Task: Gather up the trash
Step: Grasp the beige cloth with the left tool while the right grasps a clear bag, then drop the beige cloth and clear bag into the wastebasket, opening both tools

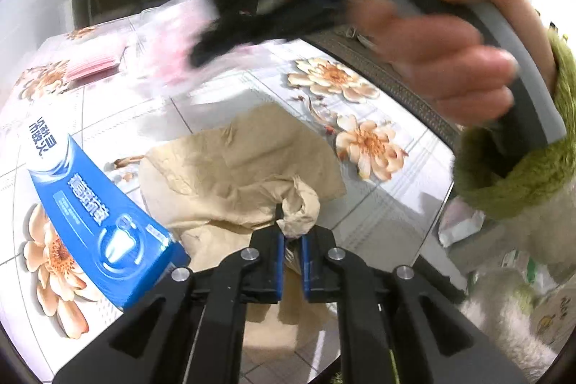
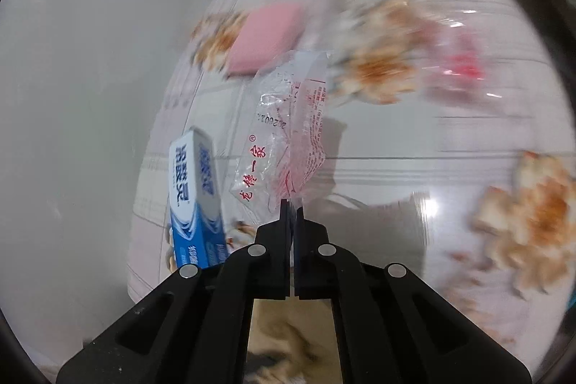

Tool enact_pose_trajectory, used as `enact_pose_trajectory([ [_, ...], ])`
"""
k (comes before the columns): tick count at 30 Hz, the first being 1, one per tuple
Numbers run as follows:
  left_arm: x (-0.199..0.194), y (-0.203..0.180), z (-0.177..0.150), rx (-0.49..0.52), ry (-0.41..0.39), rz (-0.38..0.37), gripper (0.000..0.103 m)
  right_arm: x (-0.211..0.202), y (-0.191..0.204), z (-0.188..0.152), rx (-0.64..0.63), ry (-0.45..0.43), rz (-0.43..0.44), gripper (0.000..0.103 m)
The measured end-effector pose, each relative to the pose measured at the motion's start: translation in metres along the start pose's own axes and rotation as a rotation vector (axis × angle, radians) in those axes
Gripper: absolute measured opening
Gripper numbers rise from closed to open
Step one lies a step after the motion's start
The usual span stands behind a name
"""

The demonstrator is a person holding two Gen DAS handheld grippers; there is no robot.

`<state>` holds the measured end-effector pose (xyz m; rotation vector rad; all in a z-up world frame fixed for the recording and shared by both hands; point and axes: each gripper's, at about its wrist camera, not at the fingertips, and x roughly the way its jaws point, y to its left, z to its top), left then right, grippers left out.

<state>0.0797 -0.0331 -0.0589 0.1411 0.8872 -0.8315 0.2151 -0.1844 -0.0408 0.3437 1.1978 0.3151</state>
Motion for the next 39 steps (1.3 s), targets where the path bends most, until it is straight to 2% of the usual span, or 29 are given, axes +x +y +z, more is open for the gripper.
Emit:
enact_pose_trajectory([
  [5, -0.004, -0.003, 0.020, -0.012, -0.022, -0.035, 0.006, -0.062, -0.062, -0.024, 0.132, -0.126, -0.003, 0.000],
  [8, -0.001, -0.011, 0.039, -0.003, -0.038, -0.077, 0.006, -0.105, -0.111, -0.051, 0.251, -0.218, -0.021, 0.000],
  [12, 0.017, -0.041, 0.080, 0.033, -0.045, -0.170, 0.006, -0.157, -0.184, -0.099, 0.431, -0.334, -0.093, 0.000],
  [16, 0.040, -0.085, 0.123, 0.078, -0.034, -0.281, 0.006, -0.192, -0.247, -0.151, 0.602, -0.403, -0.161, 0.000],
  [19, 0.070, -0.121, 0.157, 0.061, 0.021, -0.398, 0.006, -0.200, -0.283, -0.187, 0.719, -0.426, -0.237, 0.000],
  [22, 0.123, -0.161, 0.184, 0.013, 0.139, -0.508, 0.006, -0.193, -0.316, -0.215, 0.828, -0.429, -0.253, 0.000],
  [24, 0.160, -0.181, 0.196, -0.029, 0.227, -0.538, 0.006, -0.186, -0.340, -0.230, 0.886, -0.414, -0.280, 0.000],
  [26, 0.202, -0.203, 0.201, -0.069, 0.331, -0.565, 0.006, -0.178, -0.361, -0.239, 0.936, -0.405, -0.262, 0.000],
  [29, 0.257, -0.237, 0.202, -0.092, 0.440, -0.561, 0.007, -0.162, -0.391, -0.246, 0.996, -0.380, -0.292, 0.001],
  [34, 0.336, -0.280, 0.199, -0.108, 0.566, -0.547, 0.008, -0.136, -0.434, -0.257, 1.092, -0.352, -0.274, 0.001],
  [39, 0.401, -0.309, 0.199, -0.132, 0.598, -0.498, 0.010, -0.121, -0.464, -0.260, 1.133, -0.313, -0.289, 0.004],
])
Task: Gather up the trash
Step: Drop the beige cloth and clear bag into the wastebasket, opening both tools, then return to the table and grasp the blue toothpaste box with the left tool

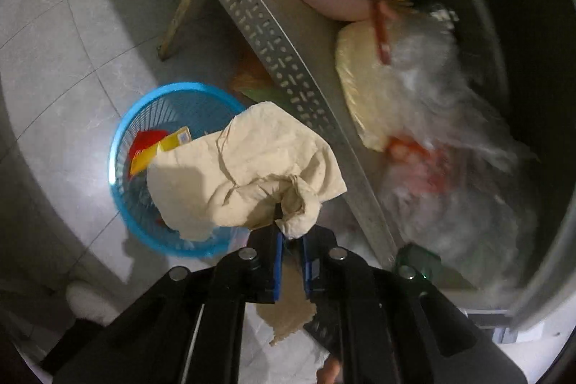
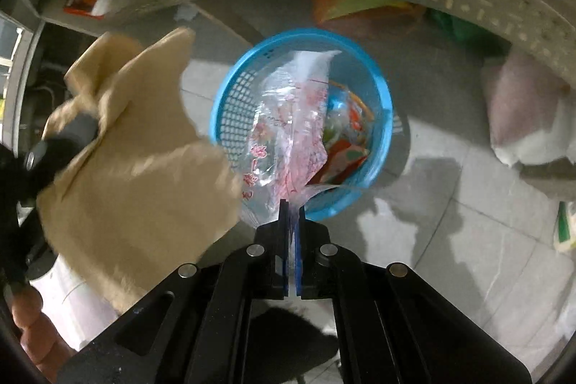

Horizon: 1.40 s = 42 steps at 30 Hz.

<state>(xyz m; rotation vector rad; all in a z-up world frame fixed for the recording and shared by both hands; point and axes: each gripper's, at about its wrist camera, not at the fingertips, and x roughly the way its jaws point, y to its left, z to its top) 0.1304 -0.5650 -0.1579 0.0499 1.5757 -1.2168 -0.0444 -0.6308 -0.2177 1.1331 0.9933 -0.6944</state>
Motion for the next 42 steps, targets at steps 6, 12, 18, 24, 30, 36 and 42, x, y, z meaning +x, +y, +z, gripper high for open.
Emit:
enact_pose_trajectory([
  [6, 0.047, 0.010, 0.021, -0.016, 0.030, 0.123, 0.066, 0.022, -0.008, 0.022, -0.002, -0.063, -0.052, 0.044],
  [12, 0.048, 0.019, 0.019, -0.051, 0.066, 0.141, 0.069, 0.033, -0.017, 0.020, -0.008, -0.076, -0.074, 0.058],
  [18, 0.000, 0.000, 0.007, -0.024, 0.029, 0.070, 0.069, 0.012, -0.024, 0.010, 0.012, -0.121, -0.051, 0.058],
  [24, -0.116, -0.034, -0.049, 0.142, -0.078, 0.093, 0.070, -0.043, 0.016, -0.032, -0.149, -0.187, -0.005, 0.067],
  [30, -0.254, -0.005, -0.157, 0.181, -0.296, 0.202, 0.076, -0.091, 0.090, -0.087, -0.426, -0.189, 0.104, 0.074],
  [36, -0.369, 0.083, -0.270, -0.040, -0.514, 0.504, 0.076, -0.119, 0.163, -0.126, -0.638, -0.185, 0.201, 0.078],
  [42, -0.433, 0.168, -0.356, -0.359, -0.685, 0.771, 0.076, -0.129, 0.242, -0.171, -0.836, -0.154, 0.305, 0.081],
])
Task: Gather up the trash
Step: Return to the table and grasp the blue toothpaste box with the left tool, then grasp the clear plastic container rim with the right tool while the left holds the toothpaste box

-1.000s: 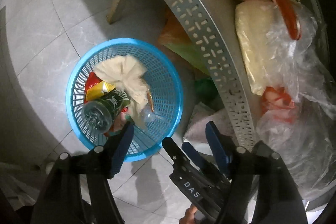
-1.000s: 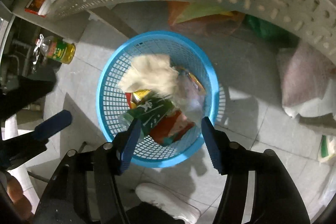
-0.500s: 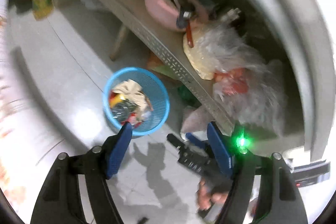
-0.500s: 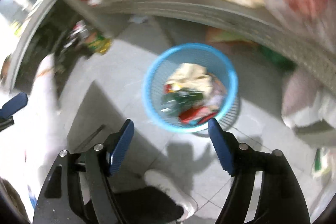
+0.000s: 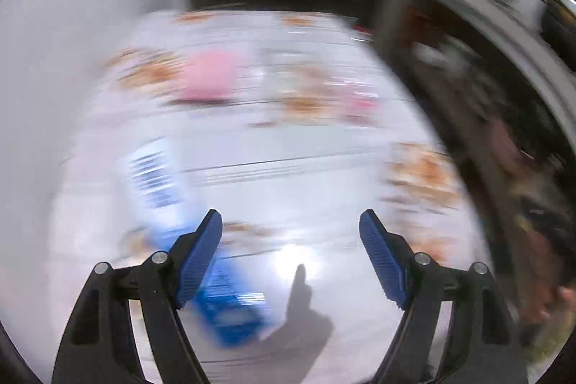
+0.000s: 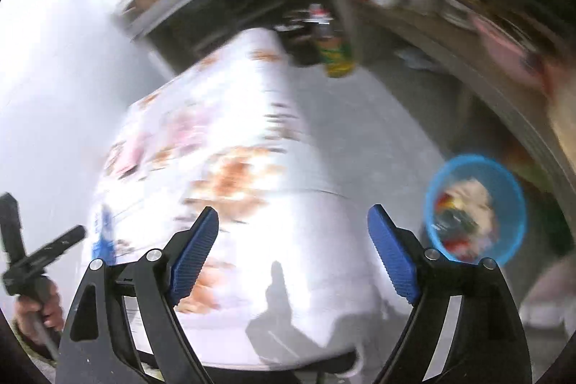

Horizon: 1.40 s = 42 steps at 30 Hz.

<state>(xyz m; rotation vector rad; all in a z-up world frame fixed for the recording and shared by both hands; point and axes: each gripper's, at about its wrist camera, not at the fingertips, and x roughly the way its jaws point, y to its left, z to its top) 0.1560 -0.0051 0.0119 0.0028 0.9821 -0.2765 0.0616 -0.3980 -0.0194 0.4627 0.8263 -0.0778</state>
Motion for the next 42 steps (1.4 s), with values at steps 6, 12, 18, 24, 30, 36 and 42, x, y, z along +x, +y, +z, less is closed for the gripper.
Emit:
enact_pose_trajectory([
  [6, 0.034, 0.053, -0.012, -0.103, 0.041, 0.062, 0.076, 0.029, 0.075, 0.015, -0.113, 0.055, 0.108, 0.081],
  [12, 0.057, 0.050, -0.015, -0.068, 0.025, 0.051, 0.076, 0.040, 0.141, 0.030, -0.228, 0.076, 0.127, 0.082],
  [18, 0.063, 0.060, -0.015, -0.061, 0.005, 0.016, 0.070, 0.081, 0.169, 0.070, -0.205, 0.135, 0.180, 0.081],
  [24, 0.059, 0.069, -0.019, -0.047, -0.011, -0.024, 0.067, 0.151, 0.197, 0.120, -0.179, 0.243, 0.178, 0.065],
  [30, 0.056, 0.076, -0.023, -0.037, -0.016, -0.042, 0.064, 0.223, 0.208, 0.143, -0.181, 0.309, 0.025, 0.043],
  [36, 0.054, 0.077, -0.025, -0.021, -0.016, -0.061, 0.063, 0.256, 0.216, 0.139, -0.248, 0.338, -0.052, 0.020],
  [42, 0.054, 0.078, -0.026, -0.015, -0.023, -0.069, 0.062, 0.243, 0.219, 0.135, -0.290, 0.307, -0.048, 0.003],
])
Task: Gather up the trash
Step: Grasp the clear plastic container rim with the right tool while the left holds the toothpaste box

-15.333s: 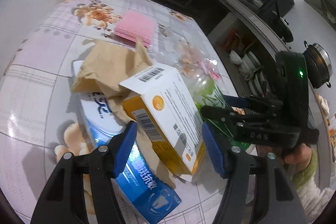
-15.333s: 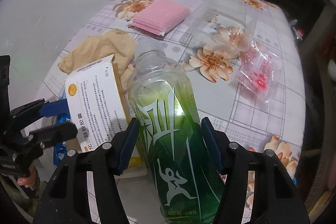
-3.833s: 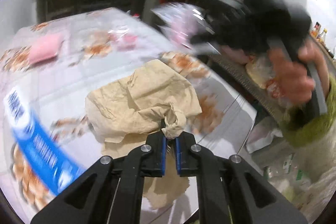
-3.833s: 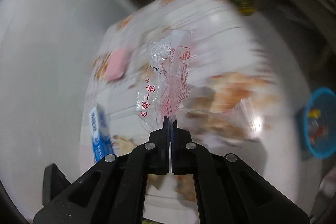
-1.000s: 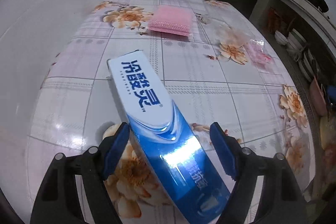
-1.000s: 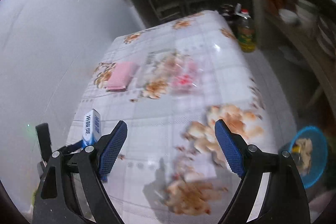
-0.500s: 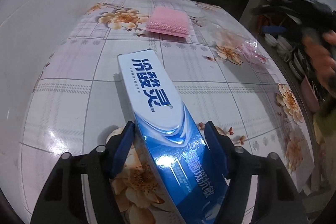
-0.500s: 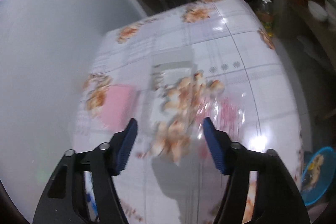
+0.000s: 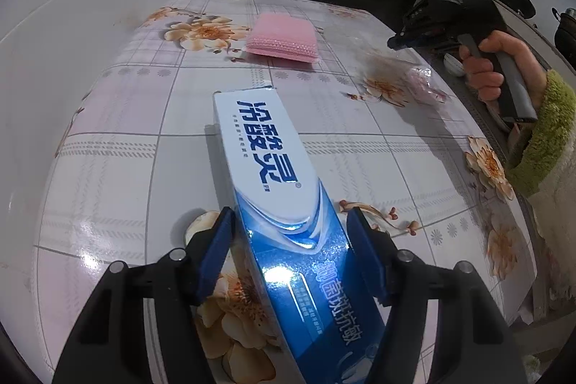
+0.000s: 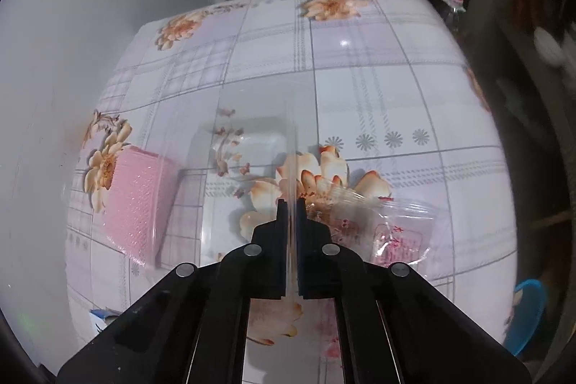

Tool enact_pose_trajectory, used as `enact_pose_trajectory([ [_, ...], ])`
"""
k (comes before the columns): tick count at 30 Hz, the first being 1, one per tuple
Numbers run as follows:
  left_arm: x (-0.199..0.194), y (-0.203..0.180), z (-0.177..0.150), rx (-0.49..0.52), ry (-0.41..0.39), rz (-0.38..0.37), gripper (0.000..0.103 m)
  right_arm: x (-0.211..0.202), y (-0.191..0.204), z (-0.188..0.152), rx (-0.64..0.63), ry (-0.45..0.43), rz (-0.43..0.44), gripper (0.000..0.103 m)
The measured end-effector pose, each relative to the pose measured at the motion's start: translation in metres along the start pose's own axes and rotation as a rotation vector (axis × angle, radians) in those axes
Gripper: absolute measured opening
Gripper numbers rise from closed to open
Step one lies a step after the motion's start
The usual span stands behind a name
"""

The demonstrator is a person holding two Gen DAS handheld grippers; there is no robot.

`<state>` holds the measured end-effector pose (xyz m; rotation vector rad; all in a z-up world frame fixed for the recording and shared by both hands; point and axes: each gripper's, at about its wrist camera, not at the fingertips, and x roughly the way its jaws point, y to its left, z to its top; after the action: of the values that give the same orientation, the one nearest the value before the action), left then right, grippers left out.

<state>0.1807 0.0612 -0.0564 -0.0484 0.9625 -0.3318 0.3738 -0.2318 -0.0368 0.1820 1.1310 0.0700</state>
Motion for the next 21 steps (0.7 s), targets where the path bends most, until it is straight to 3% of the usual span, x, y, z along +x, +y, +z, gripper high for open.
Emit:
enact_pose_trajectory([
  [7, 0.000, -0.004, -0.002, 0.017, -0.007, -0.016, 0.062, -0.047, 0.000, -0.030, -0.005, -0.049, 0.109, 0.002],
  [14, 0.000, -0.018, -0.007, 0.063, 0.007, -0.038, 0.062, -0.088, -0.006, -0.120, -0.048, -0.015, 0.172, 0.002],
  [21, -0.003, -0.044, -0.020, 0.110, 0.058, -0.109, 0.062, -0.099, -0.027, -0.204, -0.010, 0.048, 0.129, 0.003],
])
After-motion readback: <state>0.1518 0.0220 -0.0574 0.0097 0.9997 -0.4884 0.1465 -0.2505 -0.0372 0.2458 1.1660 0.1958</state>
